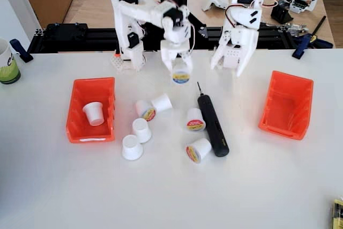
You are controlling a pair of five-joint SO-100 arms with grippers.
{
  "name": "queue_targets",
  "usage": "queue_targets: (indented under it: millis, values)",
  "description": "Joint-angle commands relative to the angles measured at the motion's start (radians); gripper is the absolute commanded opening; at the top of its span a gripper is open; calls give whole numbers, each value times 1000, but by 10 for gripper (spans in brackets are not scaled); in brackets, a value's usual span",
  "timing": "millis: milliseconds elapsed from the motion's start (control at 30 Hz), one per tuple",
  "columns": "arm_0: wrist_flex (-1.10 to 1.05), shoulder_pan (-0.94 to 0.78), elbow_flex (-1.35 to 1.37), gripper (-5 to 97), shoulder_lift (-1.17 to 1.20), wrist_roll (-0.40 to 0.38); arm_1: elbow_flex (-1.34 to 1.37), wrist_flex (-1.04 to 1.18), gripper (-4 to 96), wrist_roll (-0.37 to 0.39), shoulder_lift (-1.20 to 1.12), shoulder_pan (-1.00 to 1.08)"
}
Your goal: Sort the coffee pods, blue into left, red into right
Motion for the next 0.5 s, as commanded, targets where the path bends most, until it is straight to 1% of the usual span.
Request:
queue_targets:
  millis: [0, 67, 200, 233, 333, 367, 467]
  values:
    - [110, 133, -193, 139, 92, -141, 11, -14, 337, -3, 3, -6]
    - [112, 288, -160, 144, 147, -313, 11, -6, 331, -11, 3, -6]
    - [98, 630, -141, 145, 183, -759, 67, -52, 330, -40, 3, 3]
    - [75, 698, -140, 145, 172, -842, 83, -67, 330, -49, 3, 11]
    - [-17, 862, -104, 145, 132, -1043, 87, -81, 331, -67, 3, 40]
    - [-37, 923, -92, 145, 126, -1121, 87, -81, 331, -67, 3, 48]
    - [-100, 1123, -31, 145, 126, -1394, 87, -94, 331, -80, 3, 78]
